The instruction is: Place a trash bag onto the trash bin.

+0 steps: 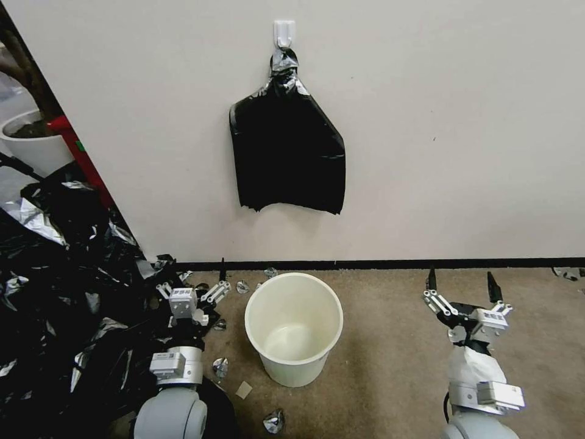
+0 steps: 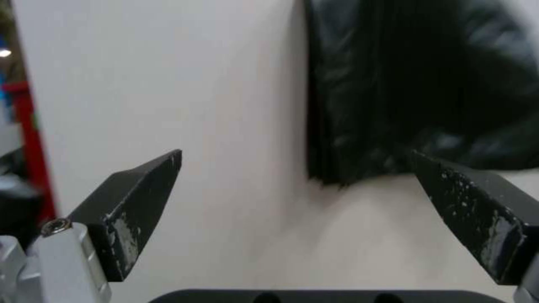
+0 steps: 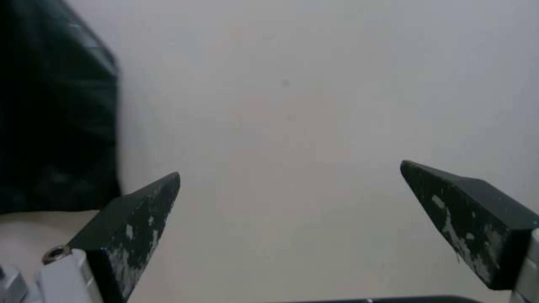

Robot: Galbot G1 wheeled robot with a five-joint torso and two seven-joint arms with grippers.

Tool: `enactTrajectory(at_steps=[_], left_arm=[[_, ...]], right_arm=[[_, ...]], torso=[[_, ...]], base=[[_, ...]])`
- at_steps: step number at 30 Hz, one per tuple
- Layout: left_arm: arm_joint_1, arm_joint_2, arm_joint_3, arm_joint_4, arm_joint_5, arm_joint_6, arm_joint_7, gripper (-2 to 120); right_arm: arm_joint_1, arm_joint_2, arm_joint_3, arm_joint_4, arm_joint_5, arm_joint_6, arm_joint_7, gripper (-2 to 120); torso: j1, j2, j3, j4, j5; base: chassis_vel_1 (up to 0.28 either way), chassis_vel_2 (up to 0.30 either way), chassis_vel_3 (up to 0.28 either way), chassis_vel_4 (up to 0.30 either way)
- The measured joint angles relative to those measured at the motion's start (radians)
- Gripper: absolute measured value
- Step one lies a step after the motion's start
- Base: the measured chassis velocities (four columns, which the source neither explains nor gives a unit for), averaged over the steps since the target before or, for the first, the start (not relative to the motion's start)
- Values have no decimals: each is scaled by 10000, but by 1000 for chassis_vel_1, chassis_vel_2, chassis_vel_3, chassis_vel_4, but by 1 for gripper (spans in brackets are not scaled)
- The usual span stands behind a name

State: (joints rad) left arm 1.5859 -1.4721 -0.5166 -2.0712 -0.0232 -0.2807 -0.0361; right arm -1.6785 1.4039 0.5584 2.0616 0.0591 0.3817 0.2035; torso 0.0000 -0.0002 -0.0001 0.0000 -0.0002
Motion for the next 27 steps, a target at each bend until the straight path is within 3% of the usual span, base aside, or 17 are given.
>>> enactTrajectory(at_steps=[1, 4, 5, 7, 8, 11, 12, 14, 18, 20, 23, 27], left_arm=[[0, 0, 0, 0, 0, 0, 0, 100], [-7, -73, 111, -63, -925, -494, 170, 100], [-7, -73, 111, -63, -925, -494, 170, 100], [63, -178, 139, -78, -1083, -553, -93, 100], [63, -178, 139, -78, -1083, -553, -93, 100], [209, -267, 125, -184, -1198, -594, -515, 100], [209, -267, 125, -184, -1198, -594, -515, 100], [303, -282, 55, -171, -1220, -781, -774, 100], [483, -351, -103, -47, -1282, -998, -879, 100], [620, -536, -255, 148, -1350, -1105, -888, 100], [592, -780, -371, 385, -1349, -1138, -888, 100], [580, -1084, -381, 450, -1204, -1144, -883, 100]], right_arm=[[0, 0, 0, 0, 0, 0, 0, 100], [770, -514, -831, -820, 1714, 1040, -1799, 100], [770, -514, -831, -820, 1714, 1040, -1799, 100], [1728, -882, -1734, -1318, 3625, 1223, -2536, 100], [1728, -882, -1734, -1318, 3625, 1223, -2536, 100], [3649, -1271, -3121, -1916, 6059, 1005, -2801, 100], [3649, -1271, -3121, -1916, 6059, 1005, -2801, 100], [5006, -1358, -3953, -2405, 7316, 832, -3022, 100], [6653, -1236, -4767, -3217, 8577, 628, -3516, 100], [8267, -827, -5257, -4401, 9926, 268, -4831, 100], [9349, -333, -5473, -5283, 10703, -18, -5532, 100], [10506, 167, -5739, -6125, 11124, -156, -5594, 100]], torso=[[0, 0, 0, 0, 0], [0, 0, 0, 0, 2], [0, 0, 0, 0, 2], [0, 0, 0, -3, 1], [0, 0, 0, -3, 1], [0, 0, 1, 4, 1], [0, 0, 1, 4, 1], [1, 0, 2, 2, 0], [1, 0, 2, 0, 0], [1, 0, 2, 4, -1], [1, 0, 3, 1, 0], [1, 0, 3, 1, 0]], base=[[0, 0, 0, 0], [0, 0, 0, 0], [0, 0, 0, 0], [0, 0, 0, 0], [0, 0, 0, 0], [0, 0, 0, 0], [0, 0, 0, 0], [0, 0, 0, 0], [0, 0, 0, 0], [0, 0, 0, 0], [0, 0, 0, 0], [0, 0, 0, 0]])
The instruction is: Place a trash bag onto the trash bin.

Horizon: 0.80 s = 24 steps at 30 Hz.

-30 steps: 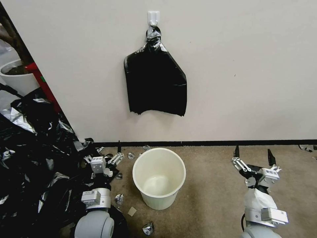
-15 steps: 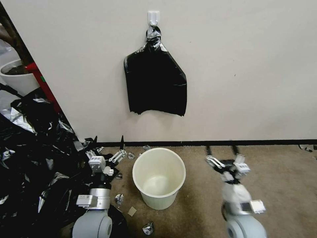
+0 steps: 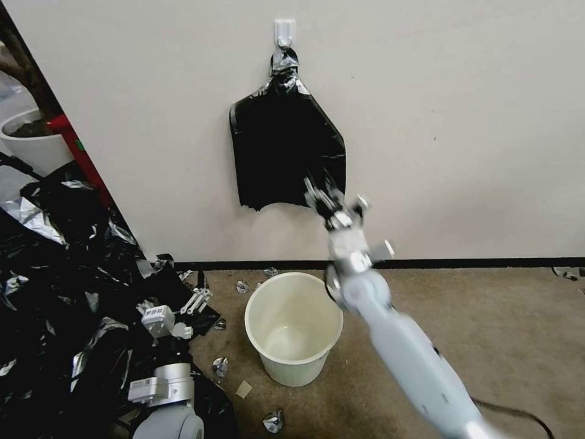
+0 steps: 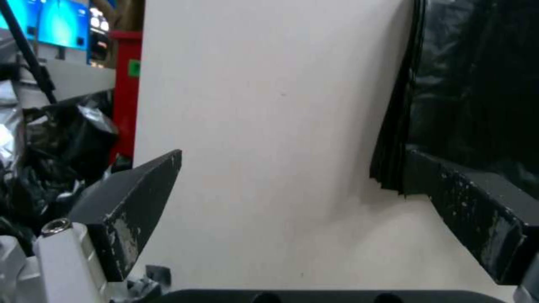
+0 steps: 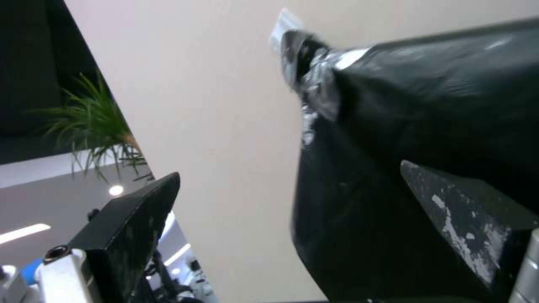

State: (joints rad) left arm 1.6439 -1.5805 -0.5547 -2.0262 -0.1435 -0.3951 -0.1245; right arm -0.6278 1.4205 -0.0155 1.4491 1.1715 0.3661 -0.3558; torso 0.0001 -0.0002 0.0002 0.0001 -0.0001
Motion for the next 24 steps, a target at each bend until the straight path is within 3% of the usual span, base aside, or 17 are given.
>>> enactTrajectory(at_steps=[12, 24], left_arm=[[177, -296, -262, -749, 235, 81, 32, 100], [274, -287, -479, -884, 269, 78, 35, 100]], right_arm=[[2423, 1002, -79, -2131, -123, 100, 546, 100], [2864, 1406, -178, -2847, -155, 105, 377, 99]], torso=[[0, 1, -2, -2, 1], [0, 1, -2, -1, 0]], base=[[0, 0, 0, 0], [0, 0, 0, 0]])
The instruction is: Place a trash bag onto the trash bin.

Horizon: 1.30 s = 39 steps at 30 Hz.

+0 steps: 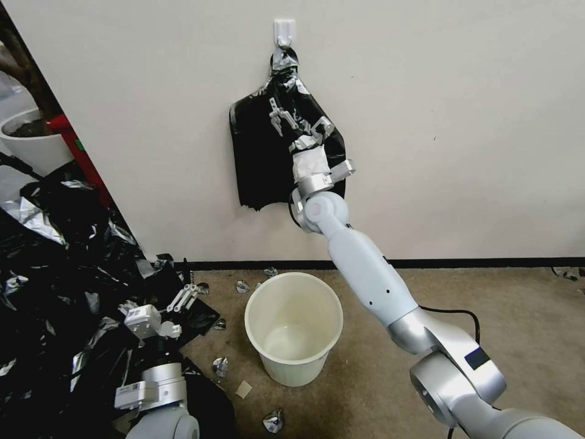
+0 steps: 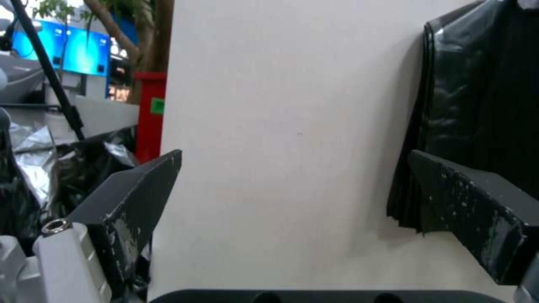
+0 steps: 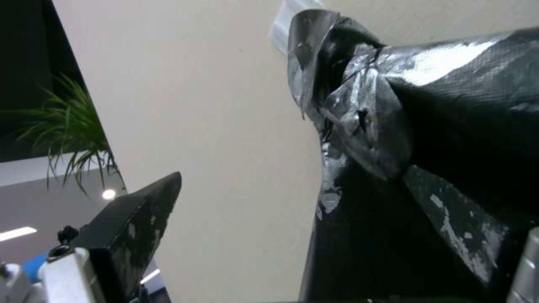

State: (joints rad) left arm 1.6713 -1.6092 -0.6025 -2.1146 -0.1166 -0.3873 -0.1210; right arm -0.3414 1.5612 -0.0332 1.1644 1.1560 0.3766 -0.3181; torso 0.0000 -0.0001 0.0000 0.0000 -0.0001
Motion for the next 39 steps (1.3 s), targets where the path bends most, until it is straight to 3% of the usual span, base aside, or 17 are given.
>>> enactTrajectory(at_steps=[3, 11, 14, 19, 29, 34, 39], left_arm=[[5, 2, -17, 59, 21, -14, 0, 100], [21, 11, -128, 187, 105, -30, -9, 100], [3, 11, -119, 273, 257, -30, -35, 100], [2, 10, -25, 280, 350, -49, -37, 100], [68, 10, -25, 280, 539, -73, -36, 100], [90, 10, -30, 282, 560, -80, -42, 100], [45, 11, -18, 393, 562, -86, -53, 100]], right_arm=[[146, 217, 158, -196, -9, 33, -108, 98], [606, 378, 343, -544, -29, 81, -176, 74], [712, 374, 323, -625, -53, 88, -199, 57], [824, 395, 393, -805, -66, 113, -196, 43], [659, 305, 644, -806, -73, 185, -388, 3], [419, 220, 732, -446, 15, 224, -388, 0], [-348, -189, 701, 843, 215, 224, -620, 0]], torso=[[0, 0, 0, -1, 1], [0, 0, 0, -1, 1], [0, 0, -1, 0, 1], [1, 0, 0, 0, 1], [0, 0, -1, 0, 2], [0, 0, -1, 1, 1], [0, 0, -1, -1, 3]], base=[[0, 0, 0, 0], [0, 0, 0, 0], [0, 0, 0, 0], [0, 0, 0, 0], [0, 0, 0, 0], [0, 0, 0, 0], [0, 0, 0, 0]])
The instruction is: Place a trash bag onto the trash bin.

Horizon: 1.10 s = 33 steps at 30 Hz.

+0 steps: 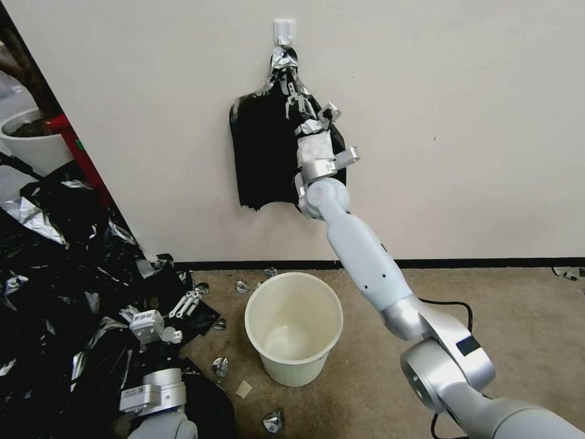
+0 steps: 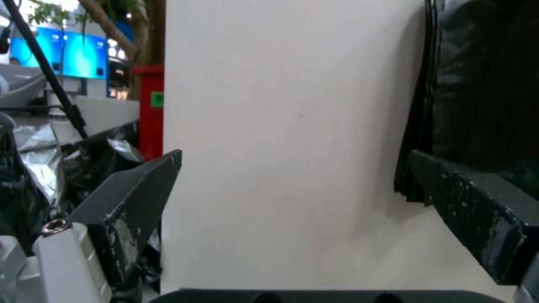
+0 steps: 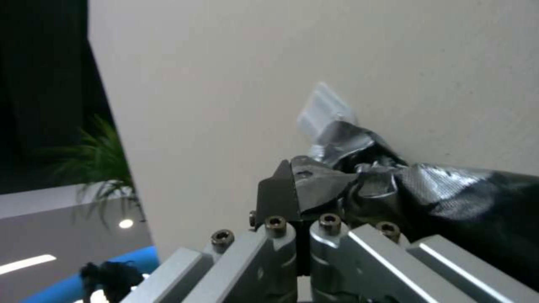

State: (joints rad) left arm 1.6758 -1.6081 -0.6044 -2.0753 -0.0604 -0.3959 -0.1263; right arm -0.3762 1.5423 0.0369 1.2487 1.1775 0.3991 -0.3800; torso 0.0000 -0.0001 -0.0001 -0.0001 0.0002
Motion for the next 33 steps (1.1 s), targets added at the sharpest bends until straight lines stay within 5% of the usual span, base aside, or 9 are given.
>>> enactTrajectory(at_steps=[11, 19, 33], left_arm=[[-111, 103, 84, 361, -82, -188, -14, 100], [-268, 448, 179, 433, -572, -218, -77, 100], [-963, 1996, 768, 459, -1360, -166, 94, 100]], right_arm=[[-3443, -1064, 280, 3139, -124, -59, -924, 0], [-6934, -1406, 299, 5775, -2140, 82, -1175, 0], [-8512, -1481, 491, 5322, -4601, 888, -2047, 0]], torso=[[-1, 1, 0, -1, 0], [-1, 2, -1, 1, -2], [-1, 2, 0, 1, -3]], base=[[0, 0, 0, 0], [0, 0, 0, 0], [0, 0, 0, 0]])
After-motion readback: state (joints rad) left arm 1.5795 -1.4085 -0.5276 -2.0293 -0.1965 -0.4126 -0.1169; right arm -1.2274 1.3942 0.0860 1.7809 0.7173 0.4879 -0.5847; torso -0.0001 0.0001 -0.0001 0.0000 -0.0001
